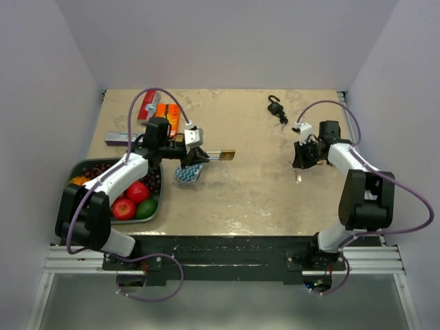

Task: Lock with the key
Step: Place the key at the center of the board.

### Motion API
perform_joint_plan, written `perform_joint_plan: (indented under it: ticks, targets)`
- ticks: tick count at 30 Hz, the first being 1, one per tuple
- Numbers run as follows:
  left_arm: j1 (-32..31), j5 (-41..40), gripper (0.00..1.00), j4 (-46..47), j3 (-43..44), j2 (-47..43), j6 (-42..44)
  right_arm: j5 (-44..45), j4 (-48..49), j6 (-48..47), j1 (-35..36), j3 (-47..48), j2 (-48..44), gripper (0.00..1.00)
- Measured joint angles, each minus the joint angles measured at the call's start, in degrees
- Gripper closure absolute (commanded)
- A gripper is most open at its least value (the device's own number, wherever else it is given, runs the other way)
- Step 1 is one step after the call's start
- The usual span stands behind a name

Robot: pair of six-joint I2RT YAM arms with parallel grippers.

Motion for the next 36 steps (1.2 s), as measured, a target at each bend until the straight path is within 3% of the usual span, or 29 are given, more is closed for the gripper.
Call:
perform_joint_plan:
  ticks: [8, 24, 28, 31, 36]
  targets:
    - [0.0, -1.1, 1.0, 2.2, 0.0, 0.4, -2.0, 4.7, 5.5, 4.9, -2.0, 2.0, 11.0, 1.0]
    - [-0.1, -2.4, 1.0, 2.5, -0.8, 1.2, -3.2, 8.3, 9.5, 4.3, -3.4, 10.1, 17.6, 1.0]
    - [-0.3, -2.7, 1.0, 2.4, -0.8, 1.9, -3.4, 9.3, 9.5, 2.9, -3.4, 10.3, 17.6, 0.54]
    - [-0.9, -3.3, 1.0, 2.1, -0.7, 2.7, -3.5, 9.3, 9.0, 1.4, -3.7, 10.3, 17.6, 0.37]
    - [-3.0, -4.0, 1.0, 0.6, 0.9, 5.2, -6.8, 7.7, 8.0, -0.7, -3.8, 9.3, 14.1, 0.25]
